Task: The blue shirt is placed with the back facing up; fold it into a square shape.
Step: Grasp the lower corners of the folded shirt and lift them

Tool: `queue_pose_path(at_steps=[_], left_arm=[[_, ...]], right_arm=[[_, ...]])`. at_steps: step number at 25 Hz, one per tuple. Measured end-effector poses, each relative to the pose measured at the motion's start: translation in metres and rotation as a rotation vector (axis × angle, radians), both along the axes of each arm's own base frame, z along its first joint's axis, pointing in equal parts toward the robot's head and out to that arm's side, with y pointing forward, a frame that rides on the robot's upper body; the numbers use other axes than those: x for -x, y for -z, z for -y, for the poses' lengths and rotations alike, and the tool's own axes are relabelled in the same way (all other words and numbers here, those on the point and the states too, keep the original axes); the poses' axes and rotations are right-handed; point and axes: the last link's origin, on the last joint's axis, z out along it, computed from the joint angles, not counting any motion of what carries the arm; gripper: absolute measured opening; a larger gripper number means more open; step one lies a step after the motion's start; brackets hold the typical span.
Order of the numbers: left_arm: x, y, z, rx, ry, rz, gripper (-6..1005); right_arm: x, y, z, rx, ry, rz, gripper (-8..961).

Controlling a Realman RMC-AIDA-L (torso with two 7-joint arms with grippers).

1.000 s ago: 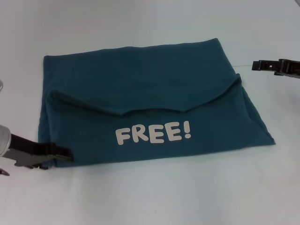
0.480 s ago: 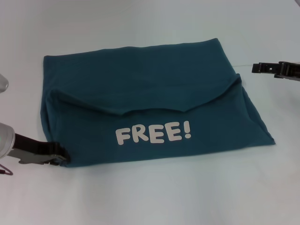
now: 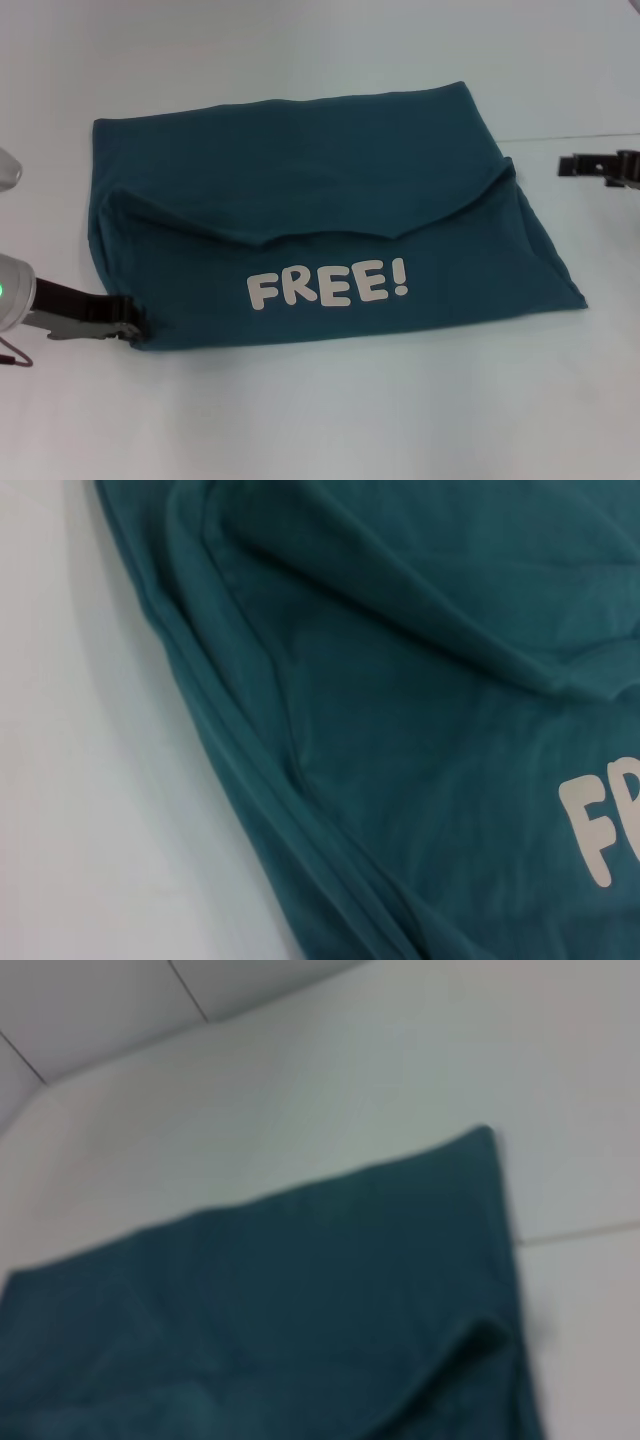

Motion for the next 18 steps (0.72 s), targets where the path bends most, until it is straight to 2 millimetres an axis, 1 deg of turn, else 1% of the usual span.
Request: queue_pose_path(at_steps=[4,7,11,14,18], left_arm=[[-0.002,-0.002,-0.001,0.0,0.013,0.0,105],[-0.003,-0.003,-0.002,0.001,0.019,-0.001,105],[-0.004,-0.003,-0.002,0.004,0.025,-0.001,105],[-0.004,-0.004,-0.002,0.005,0.031,-0.002,105],[-0.004,-0.004,-0.002,0.007,0.035,-0.001,105]], right_arm=[[-0.004,-0.011,0.009,0.061,0.065,0.096,914],[-0.005,-0.014,0.016,0.132,0.115,0.166,906],[-0.005,-0.01,0.023,0.235,0.153,0.216,897],[-0.003,-0.002,0.027,0.29,0.162,0.234,889],[-0.006,0.01,0.029,0.322,0.181,0.246,880]])
